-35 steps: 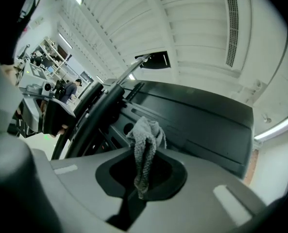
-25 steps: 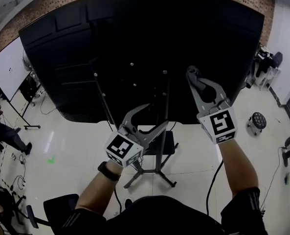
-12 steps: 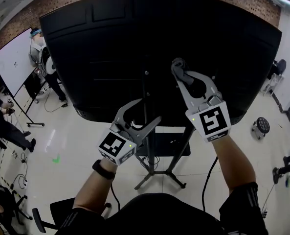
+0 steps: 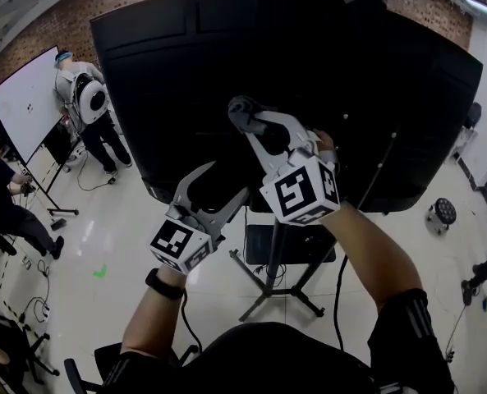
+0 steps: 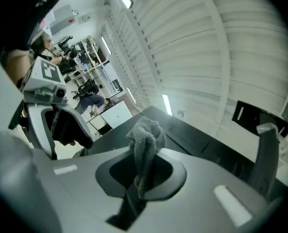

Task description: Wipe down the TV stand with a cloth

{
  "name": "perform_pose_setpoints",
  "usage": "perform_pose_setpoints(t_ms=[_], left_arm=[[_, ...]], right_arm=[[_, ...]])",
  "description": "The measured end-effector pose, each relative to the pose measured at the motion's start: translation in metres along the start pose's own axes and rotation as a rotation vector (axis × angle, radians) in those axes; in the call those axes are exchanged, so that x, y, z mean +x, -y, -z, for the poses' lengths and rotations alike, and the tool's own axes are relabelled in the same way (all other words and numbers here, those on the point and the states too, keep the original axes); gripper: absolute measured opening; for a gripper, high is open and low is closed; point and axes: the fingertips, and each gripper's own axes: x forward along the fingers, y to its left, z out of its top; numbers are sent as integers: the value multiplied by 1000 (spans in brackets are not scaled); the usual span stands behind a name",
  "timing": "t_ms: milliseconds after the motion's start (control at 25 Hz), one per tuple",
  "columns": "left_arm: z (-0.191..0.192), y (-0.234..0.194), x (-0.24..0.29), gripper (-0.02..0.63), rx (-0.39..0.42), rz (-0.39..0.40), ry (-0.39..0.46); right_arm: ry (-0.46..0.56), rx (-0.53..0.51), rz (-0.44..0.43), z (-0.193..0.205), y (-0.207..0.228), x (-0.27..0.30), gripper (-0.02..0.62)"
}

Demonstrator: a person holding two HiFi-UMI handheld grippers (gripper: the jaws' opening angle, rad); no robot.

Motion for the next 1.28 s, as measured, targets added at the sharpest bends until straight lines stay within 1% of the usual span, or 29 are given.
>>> perform_pose_setpoints(t_ms=[120, 280, 400, 480, 600, 720, 880, 1080, 1280], left_arm=[[6, -21, -17, 304, -9, -25, -7], [11, -43, -35, 304, -35, -45, -15], [18, -55, -44, 304, -56, -57, -6], [20, -60, -47, 304, -66, -58, -2], [22, -63, -50, 304, -72, -61, 2], [27, -62, -50, 304, -86, -53, 4], [28, -55, -44, 304, -101, -31, 19], [24, -43, -33, 304, -114, 9, 26], [23, -28, -17, 304, -125, 54, 41]], right_arm=[[-52, -112, -16, -4, -21, 35, 21], [-160, -377, -24, -4, -48, 69, 21], [-209, -476, -36, -4, -60, 87, 21], [-247, -519, -36, -2, -61, 99, 20], [-318, -557, -53, 4, -62, 111, 21], [-353, -593, -70, 12, -63, 115, 21], [-412, -644, -78, 26, -57, 103, 20], [-542, -722, -101, 56, -39, 79, 20], [-644, -799, -96, 73, -23, 60, 20]])
